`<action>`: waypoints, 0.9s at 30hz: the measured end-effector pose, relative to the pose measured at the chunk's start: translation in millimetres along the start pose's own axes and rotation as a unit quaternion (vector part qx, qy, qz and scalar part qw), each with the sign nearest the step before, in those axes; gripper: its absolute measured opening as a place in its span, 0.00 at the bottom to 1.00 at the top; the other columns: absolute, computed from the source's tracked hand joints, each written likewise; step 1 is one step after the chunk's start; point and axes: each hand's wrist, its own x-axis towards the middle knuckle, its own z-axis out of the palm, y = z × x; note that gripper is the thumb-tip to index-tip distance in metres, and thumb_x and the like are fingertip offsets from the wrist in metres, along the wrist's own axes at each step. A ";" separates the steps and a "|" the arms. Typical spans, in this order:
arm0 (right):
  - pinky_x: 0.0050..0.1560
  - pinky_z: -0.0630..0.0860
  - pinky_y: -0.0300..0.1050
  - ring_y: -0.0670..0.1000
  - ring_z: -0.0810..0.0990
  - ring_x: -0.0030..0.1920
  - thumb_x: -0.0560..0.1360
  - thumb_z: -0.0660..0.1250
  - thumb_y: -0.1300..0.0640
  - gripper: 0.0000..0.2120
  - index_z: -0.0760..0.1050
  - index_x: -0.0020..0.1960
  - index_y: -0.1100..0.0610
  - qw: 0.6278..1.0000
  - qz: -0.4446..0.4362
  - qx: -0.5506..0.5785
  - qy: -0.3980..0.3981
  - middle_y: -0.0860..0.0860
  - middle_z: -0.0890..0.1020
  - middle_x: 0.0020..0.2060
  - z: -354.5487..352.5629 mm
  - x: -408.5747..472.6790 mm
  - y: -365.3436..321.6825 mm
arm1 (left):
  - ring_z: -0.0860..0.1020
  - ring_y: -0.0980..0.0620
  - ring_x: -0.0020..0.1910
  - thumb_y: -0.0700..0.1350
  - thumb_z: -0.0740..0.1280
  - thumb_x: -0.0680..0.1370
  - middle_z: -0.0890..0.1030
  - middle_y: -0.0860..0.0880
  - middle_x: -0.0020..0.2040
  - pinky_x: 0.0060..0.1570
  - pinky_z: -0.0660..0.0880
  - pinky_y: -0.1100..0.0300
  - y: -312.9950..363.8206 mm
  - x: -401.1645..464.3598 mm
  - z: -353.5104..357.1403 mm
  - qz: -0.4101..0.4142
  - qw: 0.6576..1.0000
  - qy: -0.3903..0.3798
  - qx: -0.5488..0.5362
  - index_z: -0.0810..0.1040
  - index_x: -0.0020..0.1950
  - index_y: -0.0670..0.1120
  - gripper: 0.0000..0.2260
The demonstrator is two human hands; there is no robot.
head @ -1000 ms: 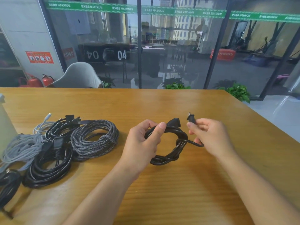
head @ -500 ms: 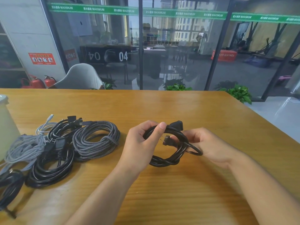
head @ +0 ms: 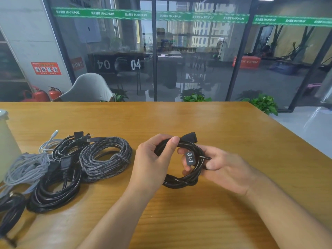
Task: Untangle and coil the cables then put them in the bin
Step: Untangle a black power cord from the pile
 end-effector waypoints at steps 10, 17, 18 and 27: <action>0.53 0.80 0.42 0.42 0.85 0.50 0.75 0.76 0.47 0.14 0.82 0.59 0.47 0.808 -0.168 -0.459 0.329 0.40 0.87 0.45 21.4 11.9 18.4 | 0.79 0.60 0.37 0.53 0.66 0.83 0.82 0.61 0.38 0.39 0.71 0.68 -4.3 -4.1 7.9 0.005 1.000 0.013 0.022 0.82 0.53 0.53 0.06; 0.54 0.79 0.37 0.40 0.83 0.55 0.79 0.72 0.48 0.18 0.82 0.67 0.53 0.671 -0.318 -0.541 0.395 0.44 0.85 0.56 19.4 11.8 18.5 | 0.77 0.59 0.33 0.53 0.65 0.84 0.79 0.62 0.34 0.37 0.70 0.67 -6.2 -4.7 9.7 0.003 0.998 0.005 0.059 0.79 0.58 0.56 0.06; 0.54 0.79 0.38 0.43 0.82 0.55 0.80 0.72 0.50 0.17 0.81 0.67 0.55 0.672 -0.330 -0.535 0.391 0.45 0.84 0.56 20.8 12.2 18.1 | 0.76 0.59 0.33 0.52 0.65 0.84 0.79 0.62 0.34 0.35 0.69 0.68 -6.3 -4.4 9.3 0.005 0.997 0.003 0.077 0.80 0.59 0.56 0.06; 0.60 0.77 0.42 0.51 0.81 0.58 0.79 0.71 0.56 0.15 0.82 0.65 0.50 0.774 -0.338 -0.382 0.375 0.43 0.82 0.55 35.2 10.7 9.0 | 0.73 0.55 0.29 0.59 0.61 0.83 0.76 0.57 0.31 0.32 0.68 0.55 -7.7 -3.3 8.2 0.026 0.983 0.031 0.177 0.78 0.59 0.57 0.11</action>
